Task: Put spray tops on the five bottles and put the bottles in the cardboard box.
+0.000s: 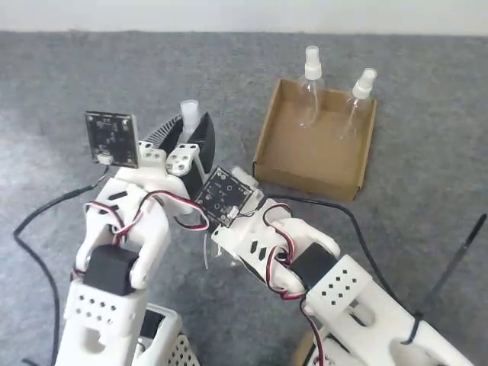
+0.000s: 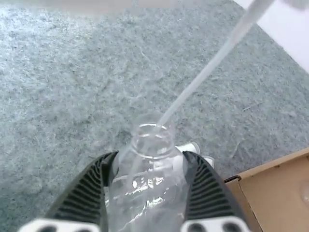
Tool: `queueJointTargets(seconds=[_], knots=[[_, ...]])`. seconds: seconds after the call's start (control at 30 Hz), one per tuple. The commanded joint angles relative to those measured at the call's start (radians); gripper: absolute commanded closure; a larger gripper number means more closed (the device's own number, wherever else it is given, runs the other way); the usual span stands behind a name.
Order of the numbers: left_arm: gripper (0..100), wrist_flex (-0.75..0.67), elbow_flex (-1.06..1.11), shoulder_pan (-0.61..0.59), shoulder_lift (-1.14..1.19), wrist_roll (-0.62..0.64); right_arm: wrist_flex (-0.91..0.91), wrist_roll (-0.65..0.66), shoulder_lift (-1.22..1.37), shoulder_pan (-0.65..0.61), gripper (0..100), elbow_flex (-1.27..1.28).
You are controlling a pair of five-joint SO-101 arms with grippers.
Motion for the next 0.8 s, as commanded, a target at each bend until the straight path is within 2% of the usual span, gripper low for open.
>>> queueJointTargets(seconds=[0.0, 0.1, 0.23, 0.33, 0.53, 0.67, 0.77], knots=[[99, 0.029, -0.061, 0.008, -0.005, 0.006, -0.025, -0.011, -0.041, -0.005, 99.3, 0.006], [99, 0.091, -0.061, 0.006, -0.006, 0.006, -0.035, -0.021, -0.047, 0.021, 99.3, 0.009], [99, 0.172, -0.061, 0.006, -0.006, 0.002, -0.062, -0.133, -0.11, 0.104, 99.3, 0.015], [99, 0.196, -0.058, 0.011, -0.006, 0.0, -0.07, -0.161, -0.151, 0.143, 99.3, 0.035], [99, 0.198, -0.053, 0.043, 0.002, 0.0, -0.091, -0.161, -0.186, 0.079, 99.3, 0.097], [99, 0.192, 0.001, 0.118, -0.005, 0.0, -0.17, -0.16, -0.191, 0.079, 99.3, 0.137], [99, 0.193, 0.021, 0.121, -0.005, -0.003, -0.173, -0.158, -0.191, 0.081, 99.3, 0.147]])
